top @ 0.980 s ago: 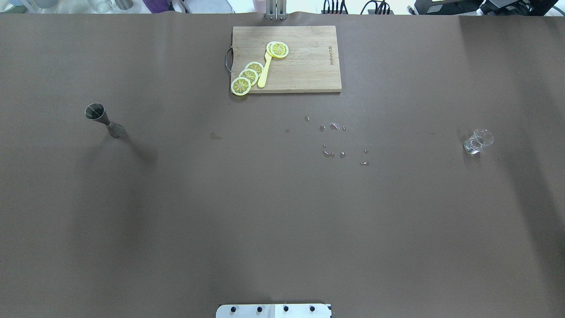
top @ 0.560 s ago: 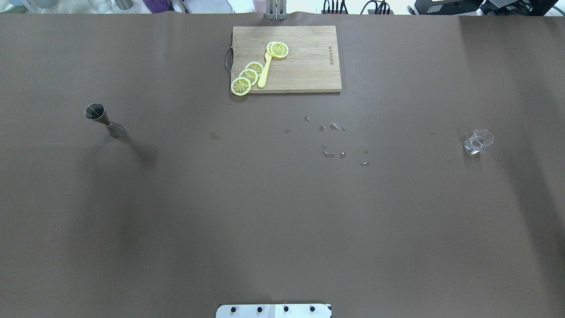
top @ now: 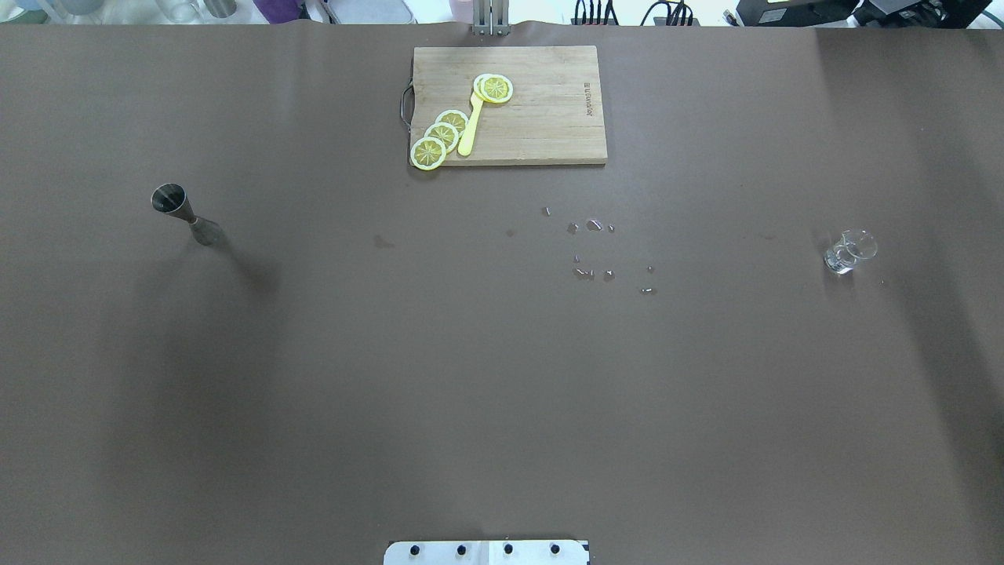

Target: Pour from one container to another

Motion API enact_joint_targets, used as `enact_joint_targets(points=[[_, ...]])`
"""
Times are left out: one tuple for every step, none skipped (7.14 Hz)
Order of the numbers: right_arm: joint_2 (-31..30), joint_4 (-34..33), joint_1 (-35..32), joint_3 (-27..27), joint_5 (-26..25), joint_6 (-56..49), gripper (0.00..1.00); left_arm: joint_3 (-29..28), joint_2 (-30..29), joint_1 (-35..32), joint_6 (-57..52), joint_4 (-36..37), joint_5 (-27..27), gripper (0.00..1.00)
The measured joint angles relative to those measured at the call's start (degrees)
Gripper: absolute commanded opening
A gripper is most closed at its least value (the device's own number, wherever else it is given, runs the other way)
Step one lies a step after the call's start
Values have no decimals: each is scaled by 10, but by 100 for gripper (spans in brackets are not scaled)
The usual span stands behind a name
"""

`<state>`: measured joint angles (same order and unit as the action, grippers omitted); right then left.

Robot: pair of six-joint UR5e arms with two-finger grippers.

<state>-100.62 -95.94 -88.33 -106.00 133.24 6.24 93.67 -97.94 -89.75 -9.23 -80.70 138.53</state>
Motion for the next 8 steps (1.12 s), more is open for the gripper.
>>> enact_joint_targets(points=[[0, 0, 0, 0, 0, 0, 100, 23, 41, -19, -24, 1, 0, 98], [0, 0, 0, 0, 0, 0, 100, 41, 80, -29, -34, 1, -1, 98], [0, 0, 0, 0, 0, 0, 100, 53, 111, -33, -37, 1, -1, 98], [0, 0, 0, 0, 0, 0, 100, 58, 125, -34, -37, 7, -1, 98], [0, 1, 0, 0, 0, 0, 100, 51, 119, -34, -37, 22, -1, 98], [0, 0, 0, 0, 0, 0, 100, 42, 100, -37, -38, 54, -1, 98], [0, 0, 0, 0, 0, 0, 100, 38, 83, -48, -40, 83, -1, 98], [0, 0, 0, 0, 0, 0, 100, 37, 73, -59, -40, 95, 0, 98]])
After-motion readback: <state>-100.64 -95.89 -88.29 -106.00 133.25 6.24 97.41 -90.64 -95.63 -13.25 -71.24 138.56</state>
